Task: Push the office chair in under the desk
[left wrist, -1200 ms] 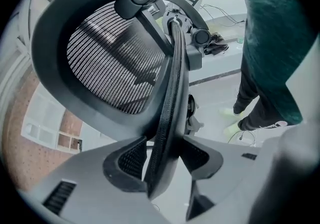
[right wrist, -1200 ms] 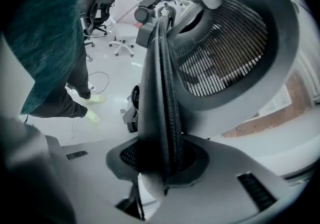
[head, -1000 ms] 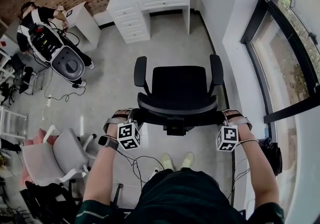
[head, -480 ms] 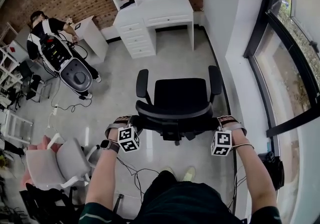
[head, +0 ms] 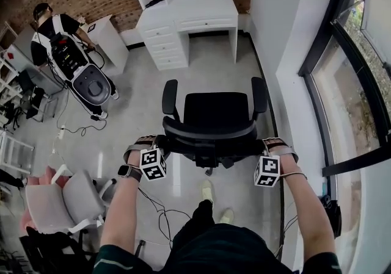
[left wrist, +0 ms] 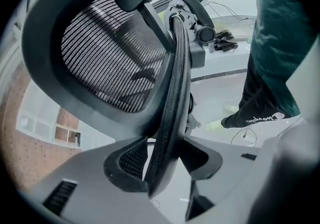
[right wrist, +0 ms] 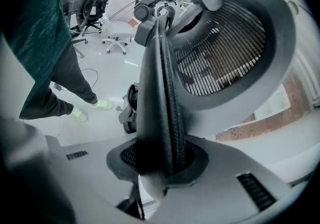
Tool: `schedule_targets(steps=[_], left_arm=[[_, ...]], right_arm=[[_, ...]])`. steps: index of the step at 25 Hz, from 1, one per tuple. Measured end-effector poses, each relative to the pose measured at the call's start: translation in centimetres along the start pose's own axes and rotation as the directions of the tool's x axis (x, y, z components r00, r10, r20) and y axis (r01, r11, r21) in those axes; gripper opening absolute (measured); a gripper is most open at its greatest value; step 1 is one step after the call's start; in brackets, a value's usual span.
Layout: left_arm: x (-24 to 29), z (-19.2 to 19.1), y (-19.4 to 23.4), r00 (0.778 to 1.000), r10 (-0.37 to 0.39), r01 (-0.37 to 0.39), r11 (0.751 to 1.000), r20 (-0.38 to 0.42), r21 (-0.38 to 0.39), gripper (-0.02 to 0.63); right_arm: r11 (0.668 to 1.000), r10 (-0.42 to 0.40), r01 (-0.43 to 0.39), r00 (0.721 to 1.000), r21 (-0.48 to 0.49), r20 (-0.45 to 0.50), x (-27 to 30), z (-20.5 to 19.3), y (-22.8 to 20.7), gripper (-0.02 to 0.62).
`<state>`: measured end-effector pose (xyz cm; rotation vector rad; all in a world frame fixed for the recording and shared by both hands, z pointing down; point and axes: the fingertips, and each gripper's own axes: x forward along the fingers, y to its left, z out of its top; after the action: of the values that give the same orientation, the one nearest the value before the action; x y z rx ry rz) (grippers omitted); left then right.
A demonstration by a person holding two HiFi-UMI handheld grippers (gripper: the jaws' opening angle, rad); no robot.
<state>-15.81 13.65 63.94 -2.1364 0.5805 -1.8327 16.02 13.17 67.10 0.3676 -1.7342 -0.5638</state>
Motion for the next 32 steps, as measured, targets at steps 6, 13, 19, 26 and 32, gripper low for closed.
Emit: schedule_targets(steps=[6, 13, 19, 26, 32], left_arm=[[2.5, -0.4, 4.9, 1.000, -0.007, 0.007, 1.000, 0.010, 0.013, 0.190], [5.5, -0.1, 10.1, 0.999, 0.005, -0.006, 0.999, 0.035, 0.032, 0.190], [7.6, 1.7, 14.1, 0.999, -0.002, 0.001, 1.000, 0.038, 0.015, 0.189], [10.1, 3.2, 18.7, 0.999, -0.005, 0.005, 1.000, 0.049, 0.003, 0.189], [12.7, 3.7, 22.6, 1.000, -0.003, 0.003, 1.000, 0.020, -0.011, 0.189]], right_arm=[[1.000, 0.014, -0.014, 1.000, 0.010, -0.026, 3.2, -0.4, -4.3, 0.071], [0.999, 0.020, -0.018, 0.997, 0.027, -0.073, 6.5, -1.6, -9.0, 0.071], [0.999, -0.024, 0.028, 0.993, 0.036, -0.116, 9.2, -4.1, -13.7, 0.074], [0.998, -0.047, 0.052, 0.993, 0.041, -0.107, 11.8, -6.2, -18.6, 0.083], [0.999, -0.047, 0.049, 0.995, 0.023, -0.088, 14.8, -7.7, -23.1, 0.083]])
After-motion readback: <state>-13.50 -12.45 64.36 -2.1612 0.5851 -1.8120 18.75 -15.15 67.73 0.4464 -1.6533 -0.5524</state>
